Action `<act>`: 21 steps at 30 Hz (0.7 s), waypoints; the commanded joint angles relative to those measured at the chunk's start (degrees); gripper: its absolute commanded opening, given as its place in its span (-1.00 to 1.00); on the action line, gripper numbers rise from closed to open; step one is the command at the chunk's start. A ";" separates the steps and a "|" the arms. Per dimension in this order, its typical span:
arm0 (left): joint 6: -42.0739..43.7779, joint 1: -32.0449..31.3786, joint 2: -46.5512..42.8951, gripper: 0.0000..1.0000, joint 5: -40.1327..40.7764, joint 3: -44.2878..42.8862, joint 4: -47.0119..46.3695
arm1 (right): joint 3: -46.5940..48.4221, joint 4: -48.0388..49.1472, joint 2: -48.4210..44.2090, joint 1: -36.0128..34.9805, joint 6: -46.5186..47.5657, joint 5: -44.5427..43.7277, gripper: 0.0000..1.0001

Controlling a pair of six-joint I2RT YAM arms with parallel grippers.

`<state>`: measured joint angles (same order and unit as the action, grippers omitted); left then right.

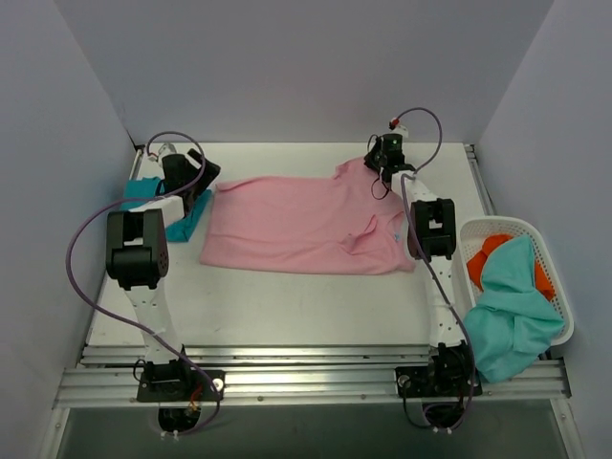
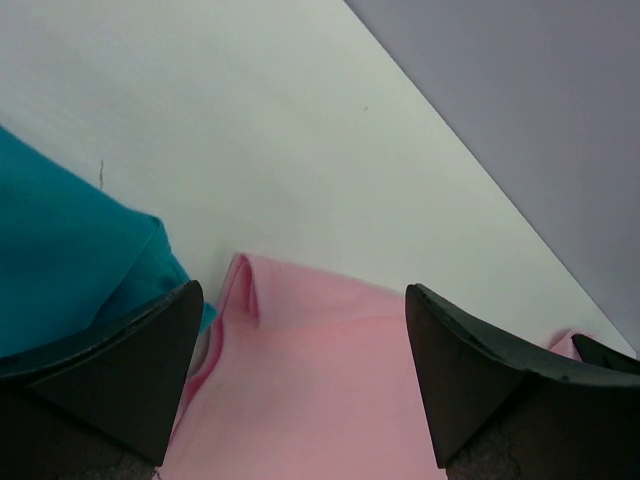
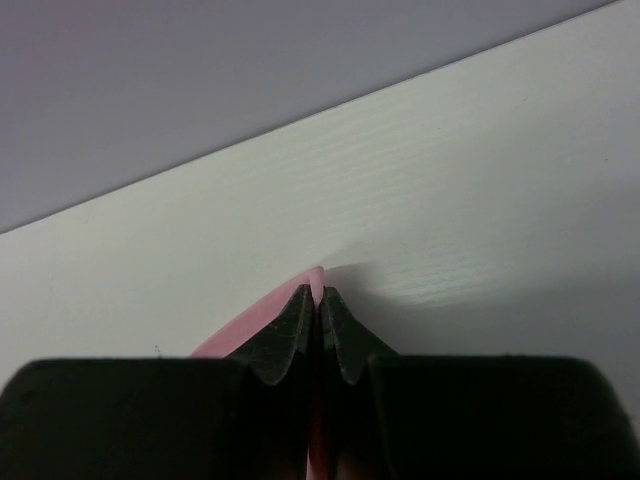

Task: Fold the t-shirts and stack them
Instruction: Fold the flattened tshirt in 1/3 of the way, then grap the side of the flattened tshirt furthest away from the robot with both arms

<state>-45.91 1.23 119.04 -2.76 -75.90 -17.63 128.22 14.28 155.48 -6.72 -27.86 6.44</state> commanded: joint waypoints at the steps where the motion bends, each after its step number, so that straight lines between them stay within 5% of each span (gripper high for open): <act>1: -0.32 -0.62 2.94 0.82 0.57 -7.84 2.68 | -2.10 -0.75 -1.23 0.57 0.26 -0.46 -1.00; 21: -7.08 -7.04 -0.93 0.81 8.04 -7.59 13.84 | -5.44 1.19 -1.76 1.10 -0.71 -0.46 -1.00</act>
<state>-51.22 -5.43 120.03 2.85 -82.70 -4.91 125.05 19.97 155.24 -6.24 -28.91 6.48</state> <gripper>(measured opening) 0.902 0.007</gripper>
